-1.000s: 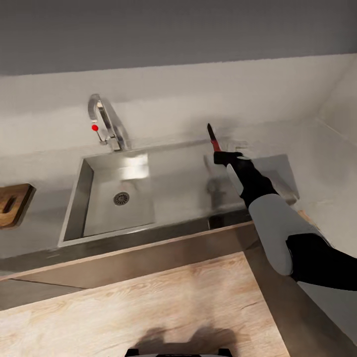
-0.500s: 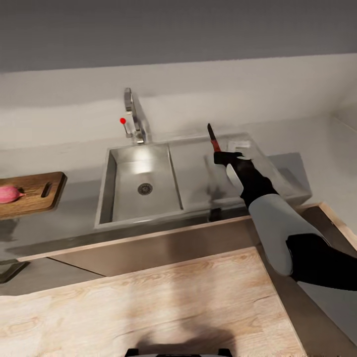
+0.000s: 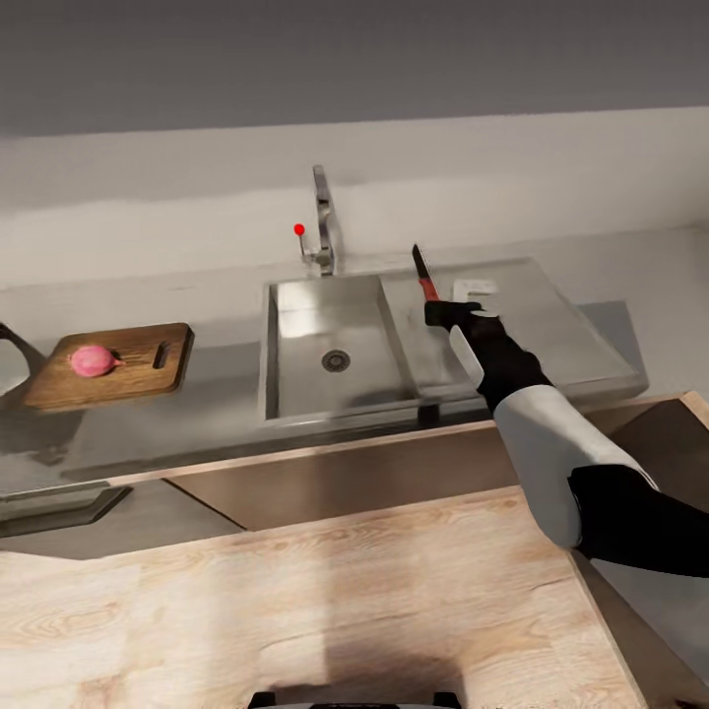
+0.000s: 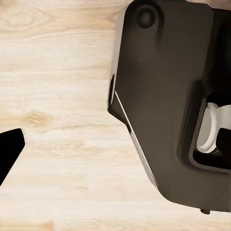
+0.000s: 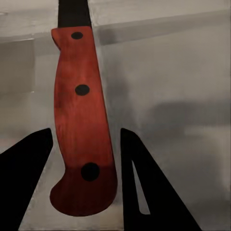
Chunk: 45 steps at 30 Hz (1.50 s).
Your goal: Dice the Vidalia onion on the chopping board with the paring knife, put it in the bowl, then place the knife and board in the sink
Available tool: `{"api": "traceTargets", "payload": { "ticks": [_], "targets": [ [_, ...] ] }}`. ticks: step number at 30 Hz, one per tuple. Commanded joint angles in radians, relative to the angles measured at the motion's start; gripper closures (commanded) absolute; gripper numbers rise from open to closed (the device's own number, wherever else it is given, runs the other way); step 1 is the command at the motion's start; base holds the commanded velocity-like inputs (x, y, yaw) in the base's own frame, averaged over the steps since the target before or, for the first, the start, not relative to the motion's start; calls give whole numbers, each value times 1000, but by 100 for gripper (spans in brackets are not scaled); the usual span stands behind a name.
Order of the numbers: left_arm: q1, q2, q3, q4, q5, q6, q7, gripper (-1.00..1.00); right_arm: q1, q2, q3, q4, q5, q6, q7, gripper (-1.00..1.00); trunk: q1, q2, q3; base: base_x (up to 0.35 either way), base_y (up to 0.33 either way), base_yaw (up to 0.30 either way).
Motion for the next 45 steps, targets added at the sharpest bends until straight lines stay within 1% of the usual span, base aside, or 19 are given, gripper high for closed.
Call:
{"api": "traceTargets", "payload": {
  "ticks": [1, 8, 20, 32, 40, 45],
  "targets": [
    [0, 0, 1, -1, 10, 0, -10, -100, -1, 0, 6, -1, -8, 5, -9, 100, 0, -2, -1, -131, 277, 7],
    [0, 0, 1, -1, 10, 0, -10, -100, -1, -1, 6, -1, -8, 3, -9, 100, 0, -2, -1, -132, 277, 28],
    [0, 1, 1, -1, 10, 0, -10, -100, -1, -1, 6, 0, -8, 3, -9, 100, 0, -2, -1, -133, 277, 194],
    [0, 1, 1, -1, 10, 0, -10, -100, -1, -1, 6, 1, -9, 2, -9, 100, 0, -2, 16, -128, 277, 16],
    [0, 1, 1, -1, 10, 0, -10, -100, -1, 0, 6, 2, -8, 1, -9, 100, 0, -2, 28, -25, 277, 0],
    [0, 1, 1, -1, 10, 0, -10, -100, -1, -1, 6, 2, -8, 1, -9, 100, 0, -2, 36, -1, 72, 0]
  ]
}}
